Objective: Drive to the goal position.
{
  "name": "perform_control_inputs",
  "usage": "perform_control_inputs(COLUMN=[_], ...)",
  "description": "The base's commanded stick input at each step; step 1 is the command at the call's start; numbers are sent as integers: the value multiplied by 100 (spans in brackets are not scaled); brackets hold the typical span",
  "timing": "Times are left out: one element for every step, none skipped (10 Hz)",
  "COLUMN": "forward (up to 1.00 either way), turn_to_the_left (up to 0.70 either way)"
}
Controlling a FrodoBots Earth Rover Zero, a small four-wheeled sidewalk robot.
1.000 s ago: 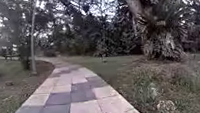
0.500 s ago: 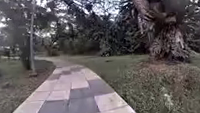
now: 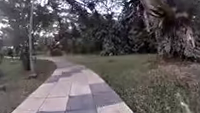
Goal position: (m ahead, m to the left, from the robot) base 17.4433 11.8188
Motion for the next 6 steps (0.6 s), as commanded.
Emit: perform_control_inputs(forward=[70, 70, 70, 70, 70, 70], turn_to_the_left=[14, 14, 14, 14, 14, 14])
